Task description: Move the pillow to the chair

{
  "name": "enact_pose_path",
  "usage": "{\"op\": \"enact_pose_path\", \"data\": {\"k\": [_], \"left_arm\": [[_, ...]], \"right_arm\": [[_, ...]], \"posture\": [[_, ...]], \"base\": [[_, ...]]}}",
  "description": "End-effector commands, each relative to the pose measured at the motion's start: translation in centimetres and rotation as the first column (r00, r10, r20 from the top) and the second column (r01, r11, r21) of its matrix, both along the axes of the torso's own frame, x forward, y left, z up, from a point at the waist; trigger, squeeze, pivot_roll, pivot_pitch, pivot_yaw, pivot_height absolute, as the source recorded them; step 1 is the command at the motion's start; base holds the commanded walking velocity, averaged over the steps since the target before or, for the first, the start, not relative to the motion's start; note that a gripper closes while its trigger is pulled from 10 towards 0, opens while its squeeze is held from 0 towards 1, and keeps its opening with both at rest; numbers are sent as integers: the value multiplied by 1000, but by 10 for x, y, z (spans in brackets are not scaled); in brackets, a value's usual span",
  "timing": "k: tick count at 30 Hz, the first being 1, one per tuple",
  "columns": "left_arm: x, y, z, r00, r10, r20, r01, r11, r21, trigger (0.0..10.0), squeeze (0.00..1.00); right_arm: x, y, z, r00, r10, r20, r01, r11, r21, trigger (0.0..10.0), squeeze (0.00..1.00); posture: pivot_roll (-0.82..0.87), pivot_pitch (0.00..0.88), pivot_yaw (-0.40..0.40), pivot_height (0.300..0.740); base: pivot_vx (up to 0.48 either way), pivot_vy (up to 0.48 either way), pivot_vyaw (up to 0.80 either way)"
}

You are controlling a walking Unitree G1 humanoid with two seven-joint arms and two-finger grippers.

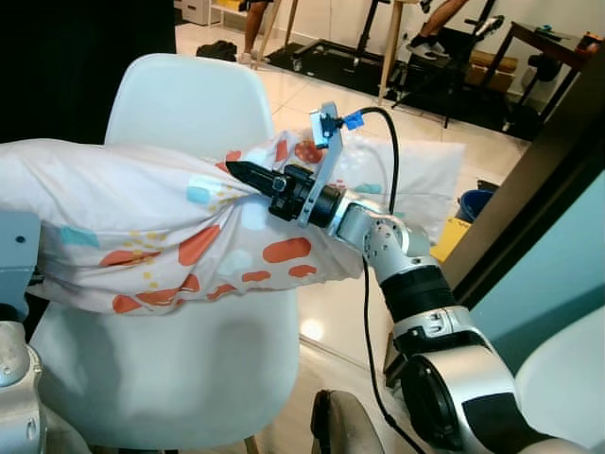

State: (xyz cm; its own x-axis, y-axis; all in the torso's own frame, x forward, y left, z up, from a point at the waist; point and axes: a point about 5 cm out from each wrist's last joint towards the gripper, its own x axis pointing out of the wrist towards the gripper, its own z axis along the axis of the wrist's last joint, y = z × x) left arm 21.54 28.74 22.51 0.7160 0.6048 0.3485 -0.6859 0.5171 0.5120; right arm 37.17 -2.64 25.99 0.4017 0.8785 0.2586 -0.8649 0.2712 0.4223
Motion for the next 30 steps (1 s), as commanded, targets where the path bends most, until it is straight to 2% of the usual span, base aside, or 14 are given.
{"op": "enact_pose_path", "data": {"k": [1, 4, 5, 7, 9, 11, 12, 13, 14, 15, 29, 30], "left_arm": [[0, -6, 7, 1000, -11, 17, 10, 999, 38, 10000, 0], [1, -6, 9, 1000, -8, 21, 7, 999, 46, 10000, 0], [1, -6, 6, 1000, -9, 7, 9, 999, 41, 10000, 0], [1, -6, 6, 1000, -9, 7, 9, 999, 41, 10000, 0], [1, -8, 2, 1000, -11, -14, 11, 999, 31, 10000, 0], [1, -8, 2, 1000, -11, -14, 11, 999, 31, 10000, 0], [1, -11, -5, 999, -16, -40, 17, 1000, 18, 10000, 0], [2, -14, -11, 998, -26, -63, 26, 1000, 6, 10000, 0], [2, -17, -15, 996, -32, -77, 32, 999, -2, 10000, 0], [3, -20, -17, 996, -43, -84, 43, 999, -11, 10000, 0], [15, -39, -18, 988, -138, -75, 133, 989, -69, 10000, 0], [16, -39, -21, 985, -145, -96, 139, 988, -72, 10000, 0]], "right_arm": [[2, 2, 25, 995, -18, 96, 11, 998, 64, 10000, 0], [3, 8, 24, 995, -18, 102, 14, 999, 42, 10000, 0], [3, 13, 7, 995, -19, 99, 26, 997, -68, 10000, 0], [3, 13, 7, 995, -19, 99, 26, 997, -68, 10000, 0], [4, 16, -17, 996, -23, 85, 41, 977, -207, 10000, 0], [4, 16, -17, 996, -23, 85, 41, 977, -207, 10000, 0], [6, 10, -34, 998, -45, 33, 52, 962, -268, 10000, 0], [7, 2, -49, 998, -67, -15, 59, 946, -319, 10000, 816], [8, -4, -59, 995, -83, -46, 62, 934, -353, 10000, 816], [8, -9, -65, 993, -93, -78, 57, 926, -374, 10000, 984], [7, -24, -80, 986, -87, -139, 12, 883, -469, 10000, 1000], [5, -32, -78, 991, -27, -128, -38, 876, -480, 10000, 1000]], "posture": [[81, 49, -221, 527], [81, 49, -221, 527], [80, 51, -223, 527], [80, 51, -223, 527], [80, 51, -223, 527], [80, 51, -223, 527], [71, 55, -222, 527], [65, 58, -223, 527], [62, 60, -222, 527], [59, 61, -222, 527], [49, 55, -216, 527], [42, 49, -212, 527]], "base": [[0, 0, 0], [0, 0, 0], [0, 0, 0], [0, 0, 0], [0, 0, 0], [0, 0, 0], [0, 0, 0], [0, 0, 0], [0, 0, 0], [0, 0, 0], [0, 0, 0], [0, 0, 0]]}}
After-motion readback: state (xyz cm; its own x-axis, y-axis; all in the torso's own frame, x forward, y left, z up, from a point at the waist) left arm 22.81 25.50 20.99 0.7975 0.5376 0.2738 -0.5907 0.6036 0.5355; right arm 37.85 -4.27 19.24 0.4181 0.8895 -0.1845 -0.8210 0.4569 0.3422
